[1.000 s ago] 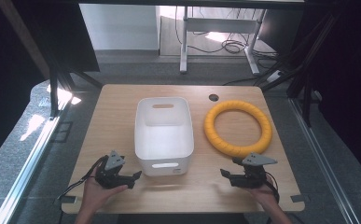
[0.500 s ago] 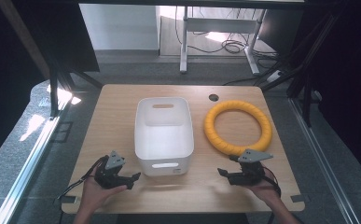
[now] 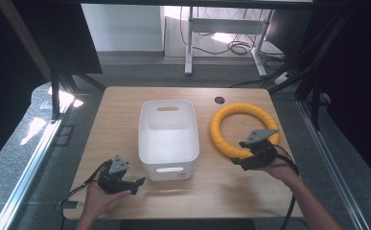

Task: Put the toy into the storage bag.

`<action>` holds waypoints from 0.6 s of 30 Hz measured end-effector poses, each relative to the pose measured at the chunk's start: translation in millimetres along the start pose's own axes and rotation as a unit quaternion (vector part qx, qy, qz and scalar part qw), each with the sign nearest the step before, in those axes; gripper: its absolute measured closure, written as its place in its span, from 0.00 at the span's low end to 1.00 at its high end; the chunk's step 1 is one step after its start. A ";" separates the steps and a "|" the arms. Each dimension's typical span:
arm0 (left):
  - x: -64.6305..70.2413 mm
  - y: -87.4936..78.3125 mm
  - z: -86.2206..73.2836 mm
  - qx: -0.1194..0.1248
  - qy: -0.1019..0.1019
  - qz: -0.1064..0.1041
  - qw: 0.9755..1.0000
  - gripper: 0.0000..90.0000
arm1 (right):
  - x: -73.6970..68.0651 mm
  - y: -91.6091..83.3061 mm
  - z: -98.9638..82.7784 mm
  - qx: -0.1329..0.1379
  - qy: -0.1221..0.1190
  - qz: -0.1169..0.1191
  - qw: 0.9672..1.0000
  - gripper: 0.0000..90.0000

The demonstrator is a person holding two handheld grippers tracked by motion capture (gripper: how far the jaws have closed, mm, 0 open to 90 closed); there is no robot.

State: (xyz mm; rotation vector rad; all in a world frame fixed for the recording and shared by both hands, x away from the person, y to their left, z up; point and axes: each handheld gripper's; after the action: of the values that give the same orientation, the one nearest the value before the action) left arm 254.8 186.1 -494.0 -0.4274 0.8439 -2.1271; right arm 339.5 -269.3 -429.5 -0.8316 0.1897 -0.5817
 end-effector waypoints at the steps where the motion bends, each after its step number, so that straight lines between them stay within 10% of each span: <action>1: 0.2 -0.6 0.3 0.000 0.000 0.001 1.000 0.18 | 3.2 1.2 2.5 -0.009 0.000 0.006 1.000 0.30; 18: 2.1 -1.3 1.3 0.001 0.008 0.004 1.000 0.18 | 31.4 36.9 15.2 -0.109 -0.018 0.016 0.994 0.30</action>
State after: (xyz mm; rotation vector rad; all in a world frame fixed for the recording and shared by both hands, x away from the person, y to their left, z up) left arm 253.6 184.5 -492.2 -0.4044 0.8512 -2.1260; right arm 386.4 -257.5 -444.8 -1.0490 0.2359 -0.5208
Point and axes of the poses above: each handheld gripper's, and its own axes: y roughly forward along the jaws, z roughly out of its top, x roughly to its right
